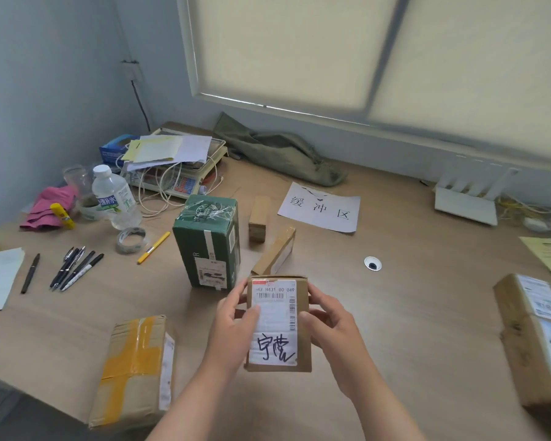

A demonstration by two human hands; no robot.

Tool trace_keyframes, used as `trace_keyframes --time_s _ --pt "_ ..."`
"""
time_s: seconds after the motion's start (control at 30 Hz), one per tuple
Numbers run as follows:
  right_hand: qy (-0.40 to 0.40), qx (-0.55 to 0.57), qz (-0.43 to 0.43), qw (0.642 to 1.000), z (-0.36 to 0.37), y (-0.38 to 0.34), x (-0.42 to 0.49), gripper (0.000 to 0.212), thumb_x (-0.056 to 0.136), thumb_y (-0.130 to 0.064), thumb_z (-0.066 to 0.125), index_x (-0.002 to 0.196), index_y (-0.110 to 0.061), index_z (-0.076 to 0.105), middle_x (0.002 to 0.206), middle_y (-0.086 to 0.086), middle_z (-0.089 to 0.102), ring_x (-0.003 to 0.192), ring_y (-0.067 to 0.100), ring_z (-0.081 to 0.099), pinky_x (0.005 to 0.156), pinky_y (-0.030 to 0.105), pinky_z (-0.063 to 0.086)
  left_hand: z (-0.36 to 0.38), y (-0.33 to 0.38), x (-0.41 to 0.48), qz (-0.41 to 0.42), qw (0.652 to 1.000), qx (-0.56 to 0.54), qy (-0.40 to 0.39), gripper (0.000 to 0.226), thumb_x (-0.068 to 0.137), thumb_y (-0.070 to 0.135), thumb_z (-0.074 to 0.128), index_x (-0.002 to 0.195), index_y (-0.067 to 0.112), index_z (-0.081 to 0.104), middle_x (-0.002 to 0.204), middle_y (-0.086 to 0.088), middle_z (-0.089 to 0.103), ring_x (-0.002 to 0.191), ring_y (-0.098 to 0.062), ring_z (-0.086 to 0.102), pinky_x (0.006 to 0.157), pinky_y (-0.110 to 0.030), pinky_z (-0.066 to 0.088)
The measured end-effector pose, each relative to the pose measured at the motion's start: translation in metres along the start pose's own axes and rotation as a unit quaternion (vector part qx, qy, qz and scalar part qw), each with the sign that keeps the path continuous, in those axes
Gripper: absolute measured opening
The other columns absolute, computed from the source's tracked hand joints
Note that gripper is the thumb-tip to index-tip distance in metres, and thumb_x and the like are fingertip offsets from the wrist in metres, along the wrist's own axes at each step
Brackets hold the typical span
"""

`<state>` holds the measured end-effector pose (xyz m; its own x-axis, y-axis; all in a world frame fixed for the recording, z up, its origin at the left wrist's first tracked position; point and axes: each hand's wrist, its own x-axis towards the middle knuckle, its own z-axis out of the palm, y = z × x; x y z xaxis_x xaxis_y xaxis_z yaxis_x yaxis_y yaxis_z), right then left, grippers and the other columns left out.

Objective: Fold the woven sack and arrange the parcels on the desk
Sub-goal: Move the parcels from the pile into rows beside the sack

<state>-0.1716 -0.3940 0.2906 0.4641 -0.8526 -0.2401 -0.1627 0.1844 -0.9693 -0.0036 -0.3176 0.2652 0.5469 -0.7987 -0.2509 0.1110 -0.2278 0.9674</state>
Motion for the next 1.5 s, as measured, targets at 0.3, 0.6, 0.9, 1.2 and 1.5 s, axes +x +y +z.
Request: trace_keyframes --time_s 0.3,0.6,0.9,1.2,1.5 --pt "0.072 0.023 -0.021 0.997 -0.060 0.004 -0.033 0.053 0.084 -0.026 0.070 0.128 -0.053 0.060 0.131 -0.014 0.060 0.121 0.013 0.061 0.093 0.042 0.059 0.058 0.006 -0.019 0.003 0.993 -0.045 -0.106 0.057 0.083 0.038 0.066 0.129 0.067 0.049 0.136 -0.011 0.056 0.116 -0.026 0.067 0.087 -0.045 0.061" --pt "0.124 0.025 0.021 0.992 -0.141 0.044 -0.079 0.059 0.088 -0.006 0.070 0.131 -0.043 0.057 0.123 -0.021 0.069 0.117 -0.001 0.062 0.083 0.021 0.055 0.151 -0.031 -0.042 -0.023 0.986 -0.017 -0.162 0.053 0.080 0.036 0.067 0.124 0.061 0.051 0.135 0.005 0.054 0.115 -0.016 0.066 0.091 -0.044 0.060" --pt "0.243 0.011 0.115 0.963 -0.232 0.109 -0.137 0.068 0.080 -0.006 0.071 0.129 -0.050 0.056 0.126 0.004 0.067 0.110 0.012 0.066 0.077 0.023 0.059 0.269 -0.087 -0.090 -0.086 0.965 0.034 -0.247 0.061 0.085 0.013 0.064 0.134 0.045 0.046 0.132 0.006 0.053 0.110 -0.015 0.067 0.071 -0.032 0.060" --pt "0.303 -0.043 0.185 0.934 -0.298 0.167 -0.174 0.070 0.080 0.000 0.066 0.120 -0.056 0.052 0.126 -0.008 0.067 0.109 0.007 0.067 0.083 0.023 0.059 0.357 -0.147 -0.128 -0.099 0.942 0.093 -0.307 0.064 0.076 0.008 0.066 0.123 0.047 0.044 0.133 0.001 0.053 0.107 -0.016 0.068 0.085 -0.039 0.062" --pt "0.325 -0.175 0.216 0.904 -0.352 0.189 -0.180 0.067 0.092 -0.009 0.061 0.152 -0.031 0.041 0.144 -0.008 0.052 0.131 0.011 0.050 0.111 0.030 0.041 0.418 -0.169 -0.135 -0.065 0.928 0.188 -0.317 0.079 0.071 0.029 0.071 0.142 0.043 0.039 0.133 0.012 0.050 0.110 -0.008 0.062 0.095 -0.039 0.057"
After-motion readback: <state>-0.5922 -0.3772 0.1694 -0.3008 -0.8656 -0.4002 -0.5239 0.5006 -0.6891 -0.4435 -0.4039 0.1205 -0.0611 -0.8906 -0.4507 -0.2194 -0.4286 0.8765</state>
